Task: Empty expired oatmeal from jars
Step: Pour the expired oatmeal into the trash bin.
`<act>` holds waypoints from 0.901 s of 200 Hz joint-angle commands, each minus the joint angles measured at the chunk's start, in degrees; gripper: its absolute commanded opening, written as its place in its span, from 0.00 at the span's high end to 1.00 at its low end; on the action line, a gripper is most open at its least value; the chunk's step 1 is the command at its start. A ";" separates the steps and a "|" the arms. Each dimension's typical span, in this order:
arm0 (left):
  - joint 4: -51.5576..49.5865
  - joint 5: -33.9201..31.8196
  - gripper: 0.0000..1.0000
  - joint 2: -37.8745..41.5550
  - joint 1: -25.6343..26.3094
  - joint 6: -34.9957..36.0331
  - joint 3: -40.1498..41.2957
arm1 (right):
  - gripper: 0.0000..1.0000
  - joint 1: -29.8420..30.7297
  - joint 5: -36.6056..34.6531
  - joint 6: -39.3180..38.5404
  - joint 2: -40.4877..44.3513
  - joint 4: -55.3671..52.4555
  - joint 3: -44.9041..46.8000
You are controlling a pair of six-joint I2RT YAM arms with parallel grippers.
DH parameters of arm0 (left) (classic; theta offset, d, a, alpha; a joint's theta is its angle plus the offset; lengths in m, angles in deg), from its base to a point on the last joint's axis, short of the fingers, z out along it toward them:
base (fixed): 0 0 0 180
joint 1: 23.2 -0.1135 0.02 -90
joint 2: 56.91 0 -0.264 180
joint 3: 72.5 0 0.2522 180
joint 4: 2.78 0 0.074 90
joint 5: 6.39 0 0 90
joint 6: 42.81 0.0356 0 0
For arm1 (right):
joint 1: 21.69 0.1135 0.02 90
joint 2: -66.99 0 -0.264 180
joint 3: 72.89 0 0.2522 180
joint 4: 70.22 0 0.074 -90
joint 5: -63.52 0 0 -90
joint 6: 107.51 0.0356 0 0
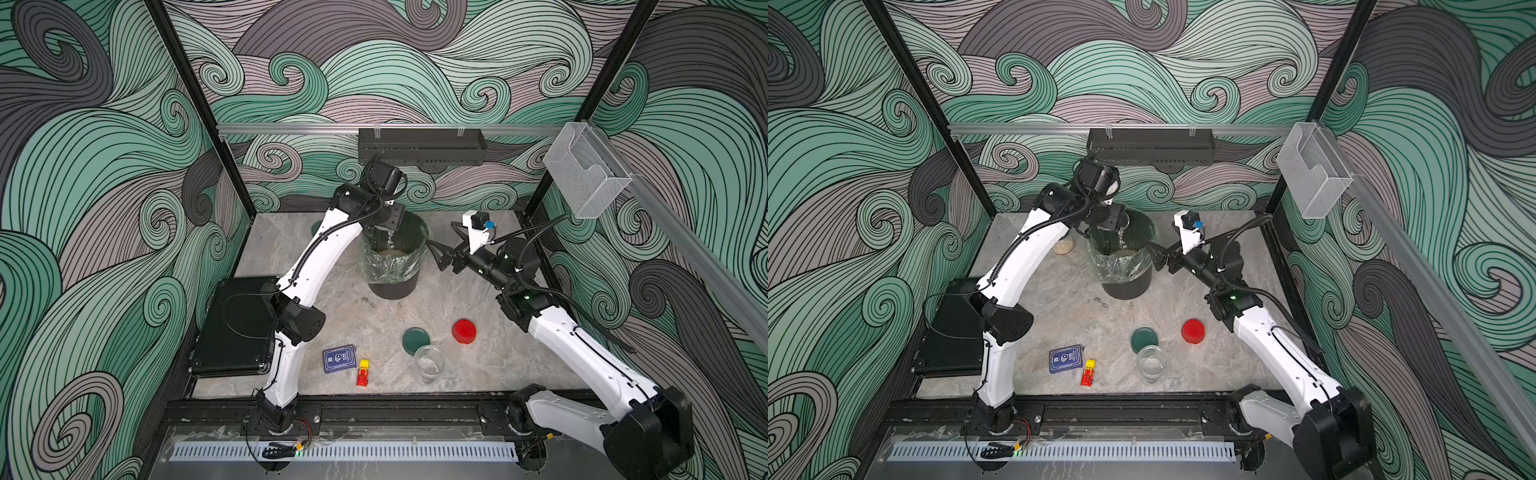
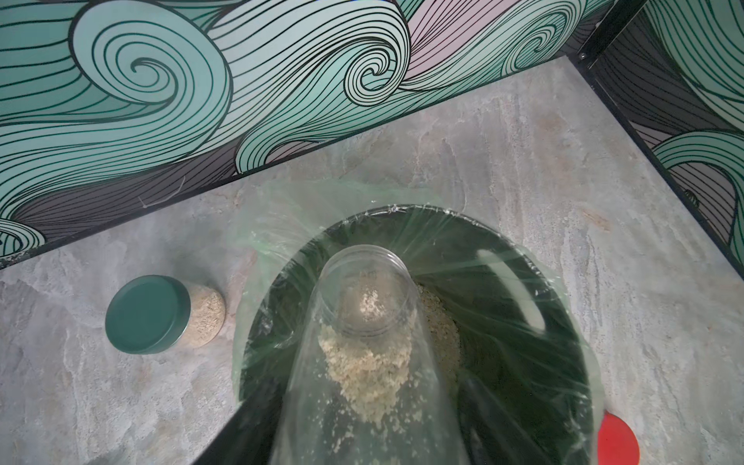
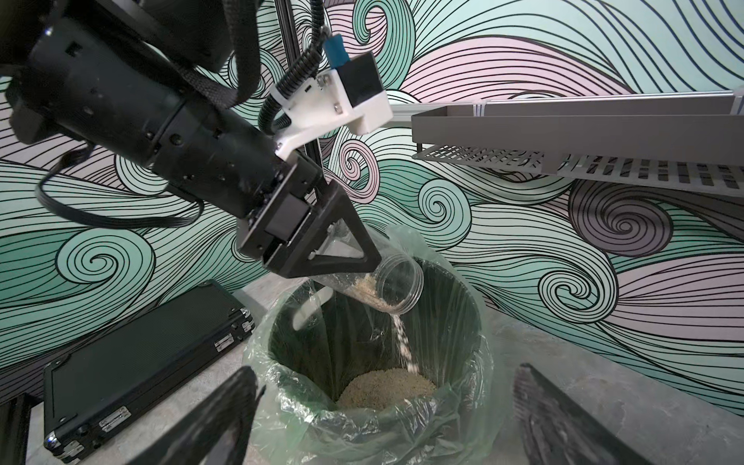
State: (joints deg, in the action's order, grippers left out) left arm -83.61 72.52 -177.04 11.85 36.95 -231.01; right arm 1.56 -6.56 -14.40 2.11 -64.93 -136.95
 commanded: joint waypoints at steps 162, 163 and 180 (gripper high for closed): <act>-4.46 7.63 1.00 2.03 -0.24 2.49 -6.28 | 0.01 -0.21 8.14 -43.69 -9.90 -2.80 -7.93; -4.42 7.69 1.00 2.11 -0.24 2.59 -6.18 | 0.01 -0.21 8.22 -43.57 -10.08 -2.88 -8.26; -3.57 7.94 1.00 3.87 -0.37 3.46 -4.02 | 0.01 -0.34 9.53 -42.86 -12.78 -3.40 -11.86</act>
State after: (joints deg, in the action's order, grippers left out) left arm -86.80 78.64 -178.25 11.80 38.66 -236.12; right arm 1.49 0.26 -51.51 -8.47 -67.88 -143.86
